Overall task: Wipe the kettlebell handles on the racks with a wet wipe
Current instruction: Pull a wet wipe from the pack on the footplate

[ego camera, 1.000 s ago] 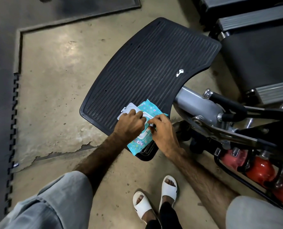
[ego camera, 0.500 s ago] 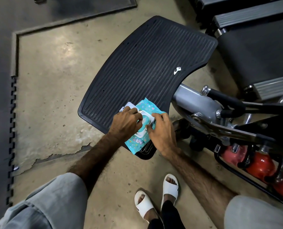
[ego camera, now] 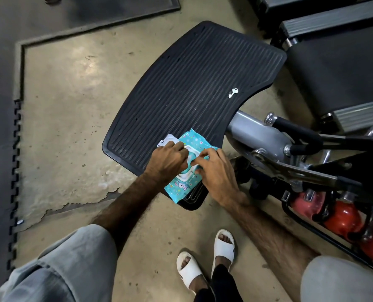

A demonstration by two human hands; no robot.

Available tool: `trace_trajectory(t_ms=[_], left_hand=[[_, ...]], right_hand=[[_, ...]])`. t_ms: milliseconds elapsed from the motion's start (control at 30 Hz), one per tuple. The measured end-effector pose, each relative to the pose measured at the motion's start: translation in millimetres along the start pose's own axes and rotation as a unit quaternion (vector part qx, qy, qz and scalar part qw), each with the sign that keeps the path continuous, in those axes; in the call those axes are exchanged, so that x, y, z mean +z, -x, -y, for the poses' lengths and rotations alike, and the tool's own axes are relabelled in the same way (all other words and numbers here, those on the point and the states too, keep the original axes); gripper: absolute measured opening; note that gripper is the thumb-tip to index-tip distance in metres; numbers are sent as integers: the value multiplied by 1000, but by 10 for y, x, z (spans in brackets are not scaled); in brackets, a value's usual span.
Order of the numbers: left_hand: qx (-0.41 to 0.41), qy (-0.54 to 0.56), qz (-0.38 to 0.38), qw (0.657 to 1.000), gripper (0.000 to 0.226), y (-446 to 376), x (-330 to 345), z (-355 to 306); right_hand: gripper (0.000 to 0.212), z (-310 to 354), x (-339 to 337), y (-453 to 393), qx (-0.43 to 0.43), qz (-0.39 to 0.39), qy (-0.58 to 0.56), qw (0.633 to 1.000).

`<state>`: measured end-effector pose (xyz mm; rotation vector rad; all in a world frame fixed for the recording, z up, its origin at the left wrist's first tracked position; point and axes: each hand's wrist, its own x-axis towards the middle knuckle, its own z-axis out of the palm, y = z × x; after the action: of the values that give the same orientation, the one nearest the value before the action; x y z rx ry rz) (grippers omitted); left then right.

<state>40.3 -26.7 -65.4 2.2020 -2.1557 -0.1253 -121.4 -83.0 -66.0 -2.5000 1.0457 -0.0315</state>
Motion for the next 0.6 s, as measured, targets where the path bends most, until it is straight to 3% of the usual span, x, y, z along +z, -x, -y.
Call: trace_trajectory(t_ms=[100, 267, 600], left_hand=[[10, 27, -11, 1000, 18, 12, 2, 35], [26, 70, -2, 997, 34, 19, -14, 99], [-9, 182, 43, 982, 19, 46, -45, 180]], right_hand=[[31, -23, -68, -60, -36, 20, 15, 999], [29, -13, -133, -103, -62, 38, 24, 997], [27, -37, -143, -62, -98, 1, -2, 995]])
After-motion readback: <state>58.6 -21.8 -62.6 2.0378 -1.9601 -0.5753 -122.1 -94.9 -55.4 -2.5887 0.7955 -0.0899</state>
